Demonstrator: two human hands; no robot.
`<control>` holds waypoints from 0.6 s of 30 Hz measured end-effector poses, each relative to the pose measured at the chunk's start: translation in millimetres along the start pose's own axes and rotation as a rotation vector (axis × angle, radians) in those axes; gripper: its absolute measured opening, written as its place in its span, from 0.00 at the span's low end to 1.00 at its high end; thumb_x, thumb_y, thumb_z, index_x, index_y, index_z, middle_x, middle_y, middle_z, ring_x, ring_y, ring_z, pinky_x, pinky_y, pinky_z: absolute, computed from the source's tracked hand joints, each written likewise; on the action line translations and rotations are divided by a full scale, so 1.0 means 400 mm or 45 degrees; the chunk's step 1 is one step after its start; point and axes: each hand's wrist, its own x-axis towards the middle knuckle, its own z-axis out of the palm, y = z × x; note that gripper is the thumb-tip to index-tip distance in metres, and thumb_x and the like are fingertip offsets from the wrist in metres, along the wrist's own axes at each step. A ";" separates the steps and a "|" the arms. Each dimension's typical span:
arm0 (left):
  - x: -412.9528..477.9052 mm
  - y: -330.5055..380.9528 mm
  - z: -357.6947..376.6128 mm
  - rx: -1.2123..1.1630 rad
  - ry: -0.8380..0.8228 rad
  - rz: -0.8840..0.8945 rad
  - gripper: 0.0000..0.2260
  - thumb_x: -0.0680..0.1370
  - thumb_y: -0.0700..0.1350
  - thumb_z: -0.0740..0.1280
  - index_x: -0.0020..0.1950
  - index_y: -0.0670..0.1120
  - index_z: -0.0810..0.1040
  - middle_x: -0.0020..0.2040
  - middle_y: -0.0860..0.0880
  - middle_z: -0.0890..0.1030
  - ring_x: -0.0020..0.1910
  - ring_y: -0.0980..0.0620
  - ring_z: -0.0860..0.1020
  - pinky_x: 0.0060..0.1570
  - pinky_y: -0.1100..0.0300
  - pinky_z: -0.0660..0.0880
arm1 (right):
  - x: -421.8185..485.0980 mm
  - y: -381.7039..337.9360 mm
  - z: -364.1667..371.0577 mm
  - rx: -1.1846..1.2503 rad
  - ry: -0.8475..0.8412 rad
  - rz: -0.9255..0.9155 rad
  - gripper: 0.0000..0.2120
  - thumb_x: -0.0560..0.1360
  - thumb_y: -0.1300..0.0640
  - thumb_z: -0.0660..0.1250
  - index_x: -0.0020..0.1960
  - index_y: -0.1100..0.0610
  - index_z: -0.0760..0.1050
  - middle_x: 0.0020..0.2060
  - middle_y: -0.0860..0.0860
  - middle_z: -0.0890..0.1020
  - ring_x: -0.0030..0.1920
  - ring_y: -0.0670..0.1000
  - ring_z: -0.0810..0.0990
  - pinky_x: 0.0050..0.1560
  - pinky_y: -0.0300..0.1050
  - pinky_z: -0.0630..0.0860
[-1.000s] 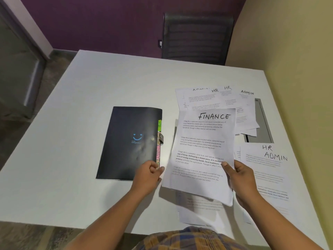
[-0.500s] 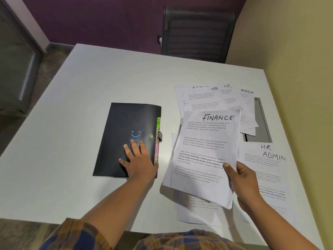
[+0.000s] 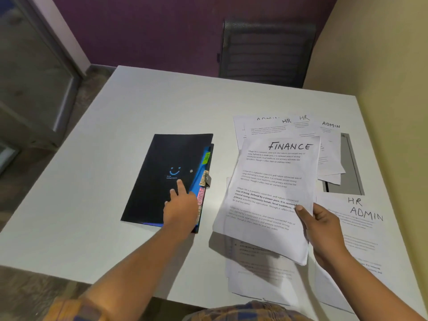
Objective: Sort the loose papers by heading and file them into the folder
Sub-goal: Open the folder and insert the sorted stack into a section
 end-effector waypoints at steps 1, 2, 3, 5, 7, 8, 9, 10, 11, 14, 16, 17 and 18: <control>-0.006 -0.007 -0.018 -0.009 -0.012 -0.021 0.25 0.78 0.44 0.67 0.73 0.43 0.64 0.80 0.41 0.50 0.76 0.39 0.60 0.65 0.46 0.71 | 0.005 -0.005 0.000 0.012 -0.007 -0.002 0.08 0.78 0.60 0.68 0.55 0.60 0.83 0.45 0.51 0.87 0.39 0.47 0.85 0.41 0.42 0.78; -0.012 -0.013 -0.037 -0.019 0.012 -0.042 0.26 0.78 0.44 0.68 0.74 0.43 0.63 0.80 0.43 0.51 0.74 0.41 0.63 0.63 0.47 0.73 | 0.010 -0.010 0.002 0.025 -0.017 0.000 0.08 0.78 0.60 0.68 0.55 0.59 0.82 0.45 0.52 0.87 0.40 0.49 0.85 0.42 0.43 0.78; -0.018 -0.019 -0.051 -0.029 0.060 -0.061 0.26 0.78 0.45 0.67 0.74 0.43 0.63 0.80 0.45 0.52 0.72 0.43 0.66 0.60 0.49 0.74 | 0.015 -0.014 0.003 0.031 -0.028 0.000 0.08 0.78 0.60 0.68 0.55 0.59 0.83 0.45 0.52 0.87 0.41 0.51 0.85 0.42 0.43 0.78; -0.030 -0.031 -0.069 -0.072 0.198 -0.090 0.24 0.80 0.50 0.64 0.73 0.43 0.64 0.80 0.47 0.54 0.67 0.46 0.72 0.54 0.52 0.77 | 0.023 -0.022 0.008 0.034 -0.041 -0.004 0.07 0.78 0.60 0.68 0.55 0.58 0.83 0.44 0.51 0.88 0.43 0.53 0.86 0.45 0.45 0.78; -0.042 -0.044 -0.074 -0.106 0.290 -0.109 0.27 0.79 0.57 0.64 0.72 0.43 0.65 0.80 0.48 0.55 0.65 0.47 0.74 0.51 0.52 0.78 | 0.029 -0.031 0.013 0.036 -0.049 -0.009 0.07 0.78 0.60 0.69 0.54 0.56 0.83 0.43 0.49 0.88 0.42 0.52 0.86 0.46 0.46 0.78; -0.047 -0.048 -0.075 -0.119 0.297 -0.118 0.31 0.77 0.61 0.65 0.73 0.43 0.65 0.79 0.48 0.55 0.66 0.47 0.74 0.51 0.51 0.78 | 0.031 -0.035 0.016 0.037 -0.059 -0.015 0.07 0.78 0.60 0.69 0.53 0.55 0.84 0.42 0.48 0.88 0.41 0.50 0.86 0.46 0.46 0.78; -0.051 -0.051 -0.073 -0.127 0.294 -0.126 0.34 0.75 0.62 0.66 0.73 0.44 0.64 0.80 0.48 0.54 0.67 0.47 0.73 0.51 0.51 0.78 | 0.033 -0.039 0.019 0.042 -0.072 -0.022 0.07 0.78 0.60 0.68 0.53 0.54 0.84 0.42 0.48 0.88 0.40 0.49 0.86 0.46 0.46 0.79; -0.054 -0.051 -0.074 -0.122 0.294 -0.136 0.35 0.75 0.62 0.67 0.74 0.44 0.63 0.80 0.47 0.54 0.67 0.47 0.73 0.51 0.52 0.78 | 0.034 -0.043 0.022 0.046 -0.084 -0.027 0.06 0.78 0.60 0.68 0.52 0.54 0.84 0.42 0.48 0.88 0.39 0.48 0.86 0.47 0.46 0.79; -0.056 -0.050 -0.073 -0.104 0.299 -0.144 0.34 0.75 0.59 0.68 0.75 0.44 0.62 0.80 0.47 0.53 0.67 0.47 0.73 0.50 0.53 0.78 | 0.035 -0.047 0.024 0.046 -0.092 -0.034 0.06 0.78 0.60 0.69 0.52 0.53 0.84 0.42 0.48 0.88 0.39 0.47 0.86 0.47 0.46 0.79; -0.057 -0.045 -0.068 -0.082 0.303 -0.158 0.34 0.75 0.47 0.72 0.76 0.44 0.59 0.80 0.45 0.51 0.64 0.48 0.76 0.46 0.56 0.79 | 0.043 -0.054 0.030 0.049 -0.102 -0.048 0.06 0.78 0.60 0.69 0.52 0.52 0.83 0.43 0.48 0.88 0.41 0.49 0.86 0.49 0.47 0.79; -0.055 -0.044 -0.064 -0.118 0.281 -0.151 0.38 0.72 0.44 0.75 0.76 0.45 0.59 0.80 0.46 0.51 0.60 0.48 0.79 0.47 0.55 0.79 | 0.045 -0.059 0.038 0.053 -0.104 -0.049 0.06 0.78 0.60 0.69 0.52 0.53 0.83 0.43 0.47 0.88 0.41 0.49 0.86 0.48 0.46 0.79; -0.052 -0.044 -0.062 -0.150 0.278 -0.137 0.38 0.72 0.43 0.75 0.76 0.45 0.59 0.80 0.46 0.51 0.57 0.48 0.79 0.47 0.55 0.79 | 0.045 -0.064 0.044 0.053 -0.103 -0.055 0.07 0.78 0.60 0.69 0.53 0.54 0.83 0.43 0.47 0.88 0.40 0.48 0.86 0.47 0.45 0.79; -0.049 -0.044 -0.063 -0.198 0.277 -0.116 0.38 0.72 0.42 0.74 0.77 0.46 0.57 0.80 0.47 0.51 0.56 0.48 0.80 0.47 0.54 0.79 | 0.047 -0.069 0.052 0.053 -0.105 -0.063 0.07 0.78 0.61 0.68 0.53 0.55 0.83 0.43 0.46 0.88 0.39 0.46 0.86 0.45 0.44 0.80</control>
